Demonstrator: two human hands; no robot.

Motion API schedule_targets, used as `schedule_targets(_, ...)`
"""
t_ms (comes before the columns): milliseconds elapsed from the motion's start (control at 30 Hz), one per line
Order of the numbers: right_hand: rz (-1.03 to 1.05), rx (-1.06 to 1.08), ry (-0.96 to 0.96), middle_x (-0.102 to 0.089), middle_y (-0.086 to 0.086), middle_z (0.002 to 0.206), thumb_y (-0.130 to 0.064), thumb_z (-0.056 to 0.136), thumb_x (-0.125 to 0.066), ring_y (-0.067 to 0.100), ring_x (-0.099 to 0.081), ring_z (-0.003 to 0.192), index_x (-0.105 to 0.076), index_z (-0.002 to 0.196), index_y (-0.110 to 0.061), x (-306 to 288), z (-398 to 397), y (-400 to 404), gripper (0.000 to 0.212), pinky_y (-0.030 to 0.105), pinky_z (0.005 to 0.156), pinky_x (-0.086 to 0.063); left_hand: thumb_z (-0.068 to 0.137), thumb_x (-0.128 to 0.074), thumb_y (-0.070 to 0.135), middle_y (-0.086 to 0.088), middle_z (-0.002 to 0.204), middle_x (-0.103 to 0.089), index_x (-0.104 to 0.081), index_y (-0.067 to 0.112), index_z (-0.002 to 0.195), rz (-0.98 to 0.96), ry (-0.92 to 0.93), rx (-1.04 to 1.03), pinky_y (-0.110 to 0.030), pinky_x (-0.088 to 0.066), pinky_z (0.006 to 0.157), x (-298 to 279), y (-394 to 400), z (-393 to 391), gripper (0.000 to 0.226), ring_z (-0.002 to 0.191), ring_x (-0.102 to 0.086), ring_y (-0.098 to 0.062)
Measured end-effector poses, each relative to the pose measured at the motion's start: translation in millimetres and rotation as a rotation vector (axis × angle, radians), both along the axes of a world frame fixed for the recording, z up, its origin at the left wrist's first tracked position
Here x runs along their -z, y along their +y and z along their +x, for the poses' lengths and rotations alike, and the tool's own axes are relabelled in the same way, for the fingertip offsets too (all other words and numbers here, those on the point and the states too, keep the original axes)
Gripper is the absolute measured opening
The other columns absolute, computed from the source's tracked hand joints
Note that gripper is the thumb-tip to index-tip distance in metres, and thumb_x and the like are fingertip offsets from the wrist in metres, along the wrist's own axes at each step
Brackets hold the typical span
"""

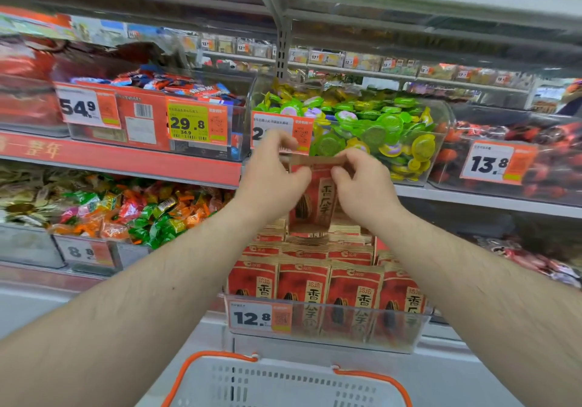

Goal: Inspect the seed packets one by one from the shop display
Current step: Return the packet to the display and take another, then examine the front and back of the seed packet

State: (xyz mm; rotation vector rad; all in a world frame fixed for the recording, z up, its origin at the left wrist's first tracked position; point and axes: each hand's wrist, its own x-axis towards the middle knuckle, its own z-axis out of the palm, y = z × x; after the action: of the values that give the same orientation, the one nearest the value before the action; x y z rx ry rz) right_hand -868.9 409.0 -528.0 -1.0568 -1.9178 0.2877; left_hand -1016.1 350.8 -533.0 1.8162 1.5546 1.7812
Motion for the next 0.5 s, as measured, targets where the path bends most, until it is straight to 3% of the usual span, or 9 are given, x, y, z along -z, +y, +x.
schedule_targets(100, -0.022, -0.065, 0.172, -0.064, -0.004, 0.080, -0.020, 0.092, -0.053, 0.023, -0.061, 0.082, -0.057, 0.080, -0.025, -12, -8, -17, 0.014, 0.037, 0.074, -0.050, 0.088, -0.068, 0.011, 0.006, 0.106, -0.061, -0.046, 0.032, 0.100, 0.001, -0.276, 0.124, -0.032, -0.054, 0.074, -19, -10, 1, 0.032, 0.085, -0.061, -0.014)
schedule_targets(200, -0.089, -0.110, 0.277, -0.071, 0.007, 0.086, -0.027, 0.087, -0.053, 0.029, -0.067, 0.085, -0.062, 0.083, -0.018, -17, -17, -33, 0.013, 0.051, 0.078, -0.055, 0.097, -0.060, 0.009, -0.003, 0.097, -0.071, -0.058, 0.021, 0.099, -0.034, -0.359, 0.156, -0.032, -0.060, 0.071, -26, -25, 4, 0.013, 0.080, -0.069, -0.014)
schedule_targets(267, -0.149, -0.143, 0.336, -0.072, 0.013, 0.088, -0.021, 0.093, -0.055, 0.033, -0.068, 0.086, -0.063, 0.085, -0.013, -15, -19, -42, 0.014, 0.054, 0.079, -0.055, 0.099, -0.057, 0.009, -0.007, 0.090, -0.073, -0.064, 0.017, 0.092, -0.037, -0.420, 0.162, -0.042, -0.062, 0.076, -23, -35, 6, 0.013, 0.081, -0.070, -0.021)
schedule_targets(333, -0.227, -0.177, 0.391, -0.073, 0.014, 0.086, -0.016, 0.097, -0.055, 0.036, -0.069, 0.083, -0.063, 0.079, -0.015, -9, -18, -53, 0.019, 0.054, 0.078, -0.057, 0.100, -0.056, 0.010, -0.012, 0.090, -0.072, -0.065, 0.016, 0.089, -0.074, -0.537, 0.187, -0.051, -0.060, 0.082, -13, -46, 9, 0.015, 0.083, -0.069, -0.028)
schedule_targets(400, -0.272, -0.190, 0.356, -0.070, 0.007, 0.074, -0.019, 0.096, -0.058, 0.030, -0.067, 0.072, -0.061, 0.073, -0.017, 4, -15, -63, 0.023, 0.043, 0.072, -0.058, 0.101, -0.055, 0.013, -0.016, 0.091, -0.071, -0.066, 0.015, 0.087, -0.135, -0.620, 0.193, -0.056, -0.058, 0.084, 5, -57, 11, 0.017, 0.084, -0.068, -0.031)
schedule_targets(433, -0.282, -0.188, 0.322, -0.069, 0.007, 0.071, -0.024, 0.093, -0.060, 0.031, -0.065, 0.069, -0.062, 0.072, -0.013, 12, -13, -69, 0.023, 0.041, 0.070, -0.057, 0.101, -0.055, 0.014, -0.014, 0.089, -0.072, -0.067, 0.014, 0.087, -0.168, -0.647, 0.197, -0.055, -0.059, 0.082, 15, -63, 12, 0.019, 0.083, -0.069, -0.030)
schedule_targets(500, -0.327, -0.189, 0.296, -0.071, 0.014, 0.077, -0.030, 0.089, -0.062, 0.038, -0.066, 0.076, -0.066, 0.078, -0.008, 32, -10, -80, 0.026, 0.050, 0.073, -0.056, 0.101, -0.055, 0.017, -0.010, 0.084, -0.074, -0.068, 0.013, 0.089, -0.250, -0.681, 0.207, -0.046, -0.061, 0.071, 36, -73, 10, 0.018, 0.076, -0.072, -0.027)
